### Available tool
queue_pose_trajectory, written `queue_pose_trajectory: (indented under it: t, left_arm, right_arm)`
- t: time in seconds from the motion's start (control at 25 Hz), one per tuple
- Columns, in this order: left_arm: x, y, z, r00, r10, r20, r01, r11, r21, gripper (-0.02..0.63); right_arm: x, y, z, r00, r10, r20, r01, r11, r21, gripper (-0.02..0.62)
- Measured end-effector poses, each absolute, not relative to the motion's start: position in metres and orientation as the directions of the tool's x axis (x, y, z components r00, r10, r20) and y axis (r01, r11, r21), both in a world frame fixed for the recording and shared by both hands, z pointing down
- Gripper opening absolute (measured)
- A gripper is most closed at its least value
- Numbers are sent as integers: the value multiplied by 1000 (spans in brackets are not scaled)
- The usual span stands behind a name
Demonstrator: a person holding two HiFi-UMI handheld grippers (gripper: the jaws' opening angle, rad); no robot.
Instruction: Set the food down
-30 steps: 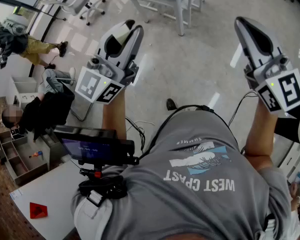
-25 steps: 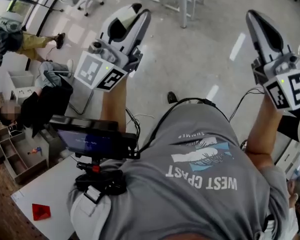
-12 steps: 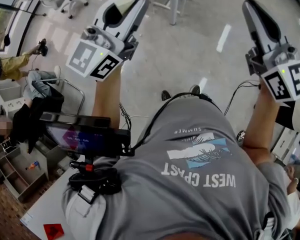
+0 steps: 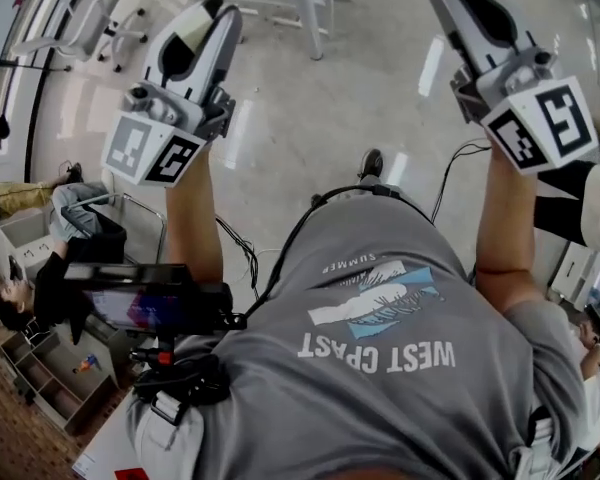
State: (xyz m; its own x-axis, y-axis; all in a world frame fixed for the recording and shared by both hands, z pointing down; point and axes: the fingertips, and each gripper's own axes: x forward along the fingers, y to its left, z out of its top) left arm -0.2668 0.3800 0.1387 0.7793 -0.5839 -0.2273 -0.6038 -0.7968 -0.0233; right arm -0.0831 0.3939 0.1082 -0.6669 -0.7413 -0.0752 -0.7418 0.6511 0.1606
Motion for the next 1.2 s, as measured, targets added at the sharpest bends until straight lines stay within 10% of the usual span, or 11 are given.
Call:
queue_pose_trajectory:
  t: [0.48, 1.2]
  left_arm:
    - [-129, 274, 179, 755, -629, -185, -647, -761, -50, 101]
    - [-154, 165, 164, 805, -562, -189, -579, -814, -46, 101]
  right_arm:
    - [42, 278, 166, -720, -689, -80, -693, 710, 121, 8]
    - [10, 177, 162, -665, -744, -62, -746, 659, 99, 8]
